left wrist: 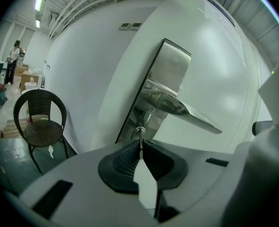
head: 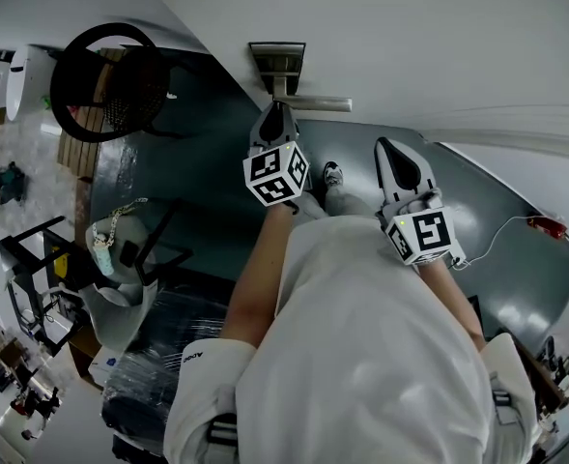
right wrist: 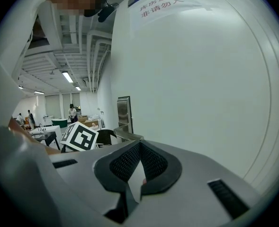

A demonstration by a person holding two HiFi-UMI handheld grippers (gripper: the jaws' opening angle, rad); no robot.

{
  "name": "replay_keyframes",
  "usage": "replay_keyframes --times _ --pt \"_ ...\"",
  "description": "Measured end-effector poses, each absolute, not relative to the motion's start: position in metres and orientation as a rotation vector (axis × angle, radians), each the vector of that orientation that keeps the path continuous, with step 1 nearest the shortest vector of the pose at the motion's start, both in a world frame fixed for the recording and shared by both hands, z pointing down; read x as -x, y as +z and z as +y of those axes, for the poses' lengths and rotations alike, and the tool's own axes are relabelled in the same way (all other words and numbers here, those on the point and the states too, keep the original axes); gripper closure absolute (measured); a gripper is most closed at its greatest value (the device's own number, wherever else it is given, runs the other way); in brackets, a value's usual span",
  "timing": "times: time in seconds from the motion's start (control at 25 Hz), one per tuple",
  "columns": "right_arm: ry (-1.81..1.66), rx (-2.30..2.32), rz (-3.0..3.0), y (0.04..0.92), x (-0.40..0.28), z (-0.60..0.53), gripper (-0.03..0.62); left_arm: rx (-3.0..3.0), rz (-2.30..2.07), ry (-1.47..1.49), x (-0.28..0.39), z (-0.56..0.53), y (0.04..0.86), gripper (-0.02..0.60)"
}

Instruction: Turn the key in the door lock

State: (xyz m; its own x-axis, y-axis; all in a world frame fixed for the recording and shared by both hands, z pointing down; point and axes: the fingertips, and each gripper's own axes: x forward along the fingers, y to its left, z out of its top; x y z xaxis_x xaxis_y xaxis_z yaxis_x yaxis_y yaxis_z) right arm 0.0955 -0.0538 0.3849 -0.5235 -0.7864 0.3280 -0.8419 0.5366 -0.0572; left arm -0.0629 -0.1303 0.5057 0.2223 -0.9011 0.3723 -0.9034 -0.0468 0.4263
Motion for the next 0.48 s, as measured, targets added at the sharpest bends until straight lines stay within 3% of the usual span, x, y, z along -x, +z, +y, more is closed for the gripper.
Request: replay_keyframes --times 0.48 --pt "0.321 -1.293 -2.545 0.391 -0.080 -0.056 0.598 -1.703 -1.271 -0.514 0.065 -0.130 0.510 0.552"
